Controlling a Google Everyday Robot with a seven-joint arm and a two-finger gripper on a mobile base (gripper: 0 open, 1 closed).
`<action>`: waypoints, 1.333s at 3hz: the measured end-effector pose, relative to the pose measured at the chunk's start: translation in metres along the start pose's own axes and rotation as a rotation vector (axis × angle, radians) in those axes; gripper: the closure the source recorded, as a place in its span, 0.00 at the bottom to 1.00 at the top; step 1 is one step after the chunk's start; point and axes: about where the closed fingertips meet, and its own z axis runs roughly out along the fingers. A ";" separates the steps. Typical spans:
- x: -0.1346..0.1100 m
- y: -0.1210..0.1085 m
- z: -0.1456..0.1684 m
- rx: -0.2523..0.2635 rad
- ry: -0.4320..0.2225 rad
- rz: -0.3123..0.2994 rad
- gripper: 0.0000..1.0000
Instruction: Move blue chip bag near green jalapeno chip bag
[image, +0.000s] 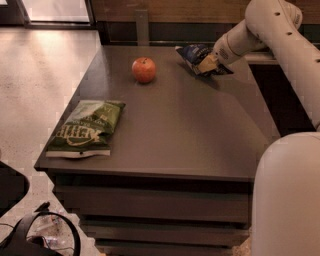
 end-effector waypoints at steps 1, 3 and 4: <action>-0.001 0.002 -0.034 0.031 0.010 -0.025 1.00; 0.008 0.045 -0.099 -0.043 -0.036 -0.045 1.00; 0.012 0.087 -0.119 -0.129 -0.067 -0.060 1.00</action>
Offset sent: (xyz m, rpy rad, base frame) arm -0.0967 -0.0370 0.0842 0.0010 -0.0598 0.0257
